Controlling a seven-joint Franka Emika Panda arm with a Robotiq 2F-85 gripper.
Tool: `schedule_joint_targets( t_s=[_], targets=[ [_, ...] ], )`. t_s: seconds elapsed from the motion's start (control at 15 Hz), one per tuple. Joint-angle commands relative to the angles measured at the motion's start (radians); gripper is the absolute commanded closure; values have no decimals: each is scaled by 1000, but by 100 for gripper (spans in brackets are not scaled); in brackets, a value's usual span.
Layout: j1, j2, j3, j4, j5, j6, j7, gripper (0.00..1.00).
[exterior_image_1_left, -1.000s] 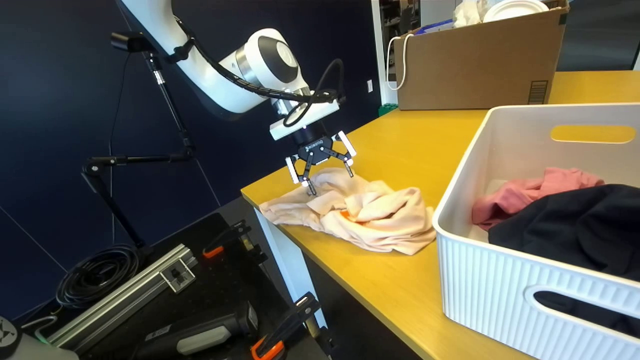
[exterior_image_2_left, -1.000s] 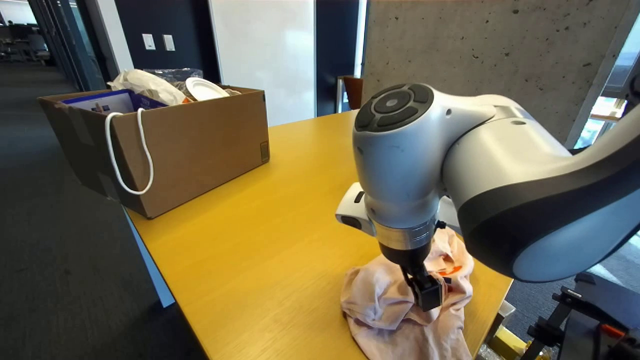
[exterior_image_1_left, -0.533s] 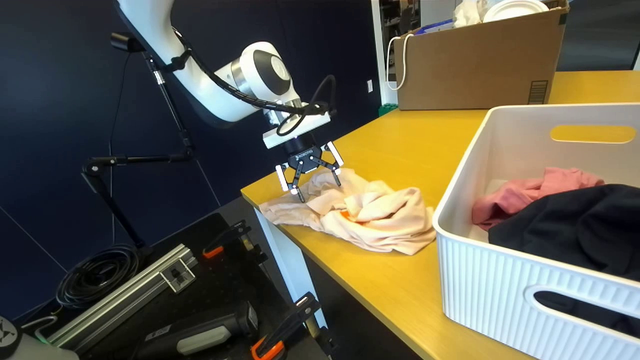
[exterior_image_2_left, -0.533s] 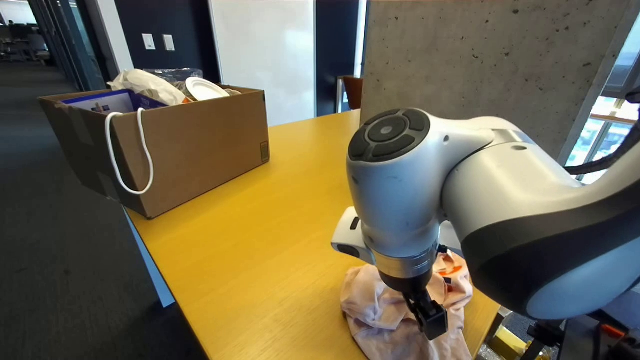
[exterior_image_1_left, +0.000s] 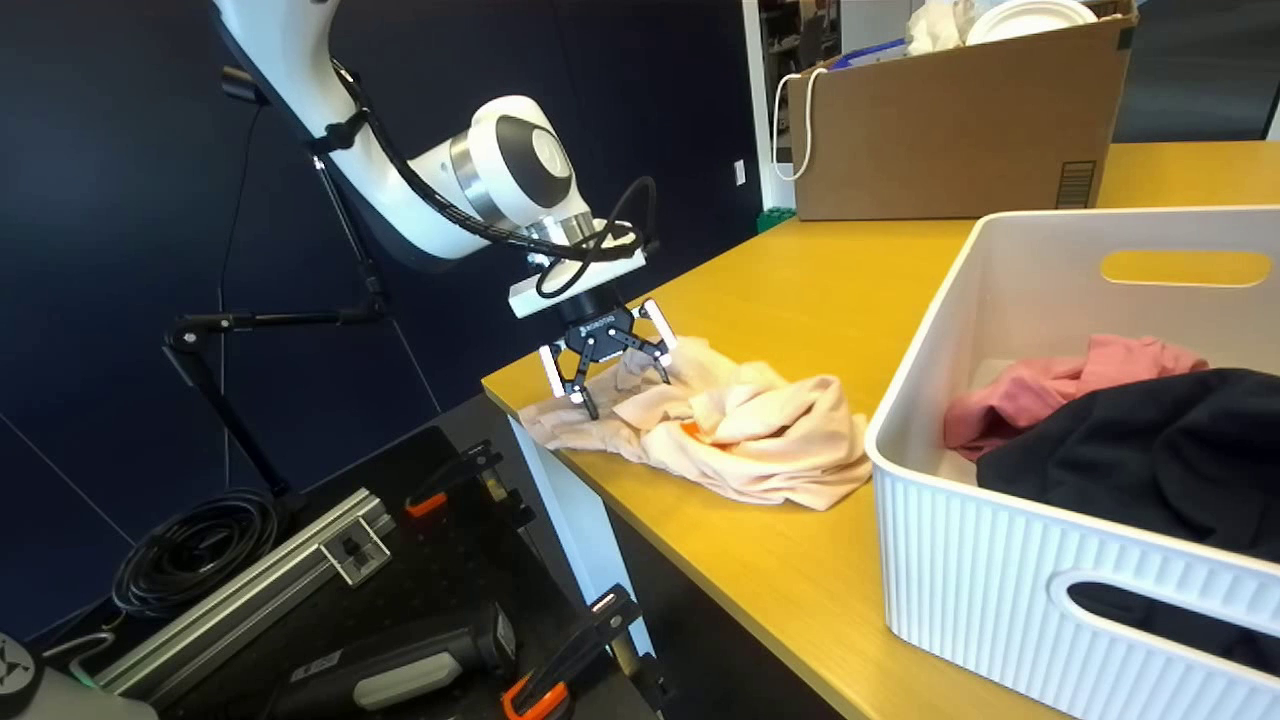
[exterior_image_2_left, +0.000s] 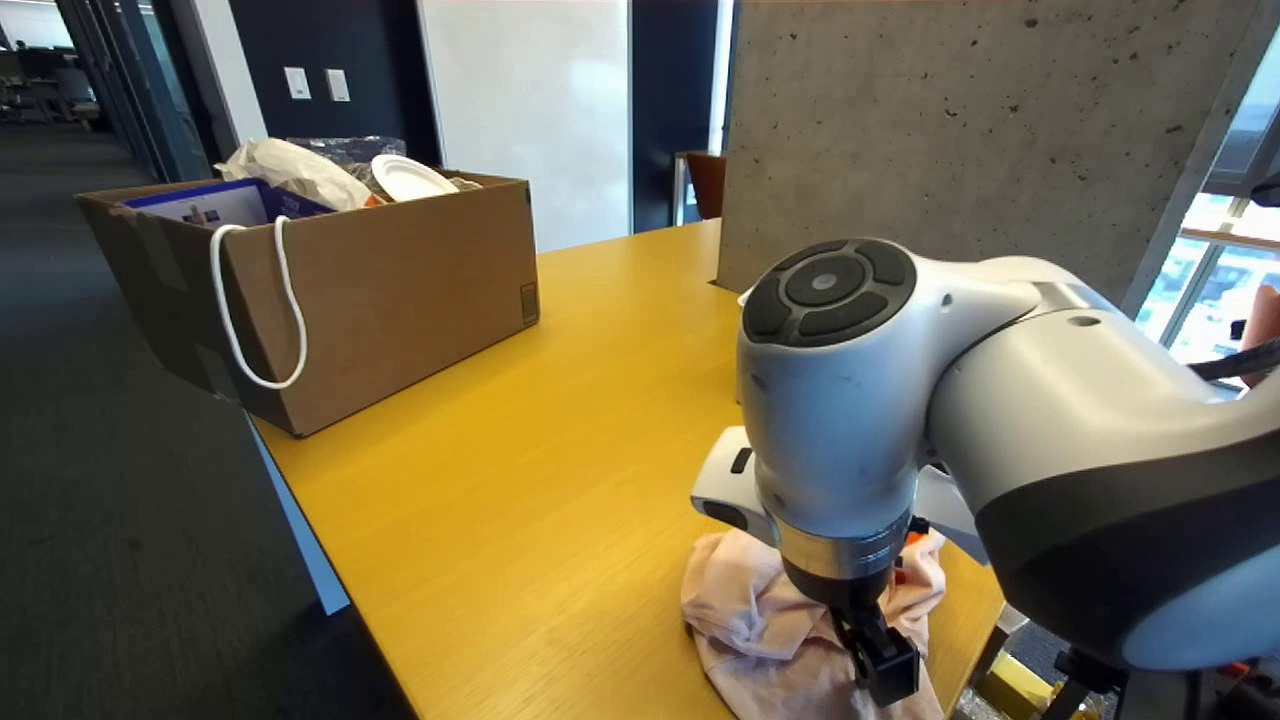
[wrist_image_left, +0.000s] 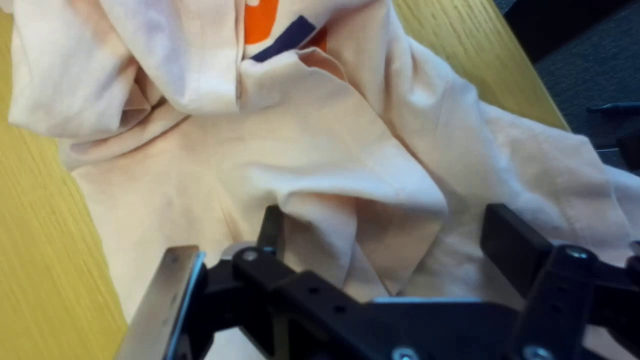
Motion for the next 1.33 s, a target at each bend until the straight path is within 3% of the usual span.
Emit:
schedule_joint_targets(
  t_s=[0.0,0.2,0.27,0.4,0.93,1.27],
  targets=[
    [-10,-52,-36,-49,-17,58,52,0],
    [-17,-40,-54,-27,-8,60,54,0],
    [-17,-36,-55,-20,-8,60,55,25],
    [-15,-37,-56,-19,-10,57,60,35],
    [-18,-54,-62,-39,-17,68,72,97],
    [-14,-132,-80,-72,-34,44,103,99]
  ],
)
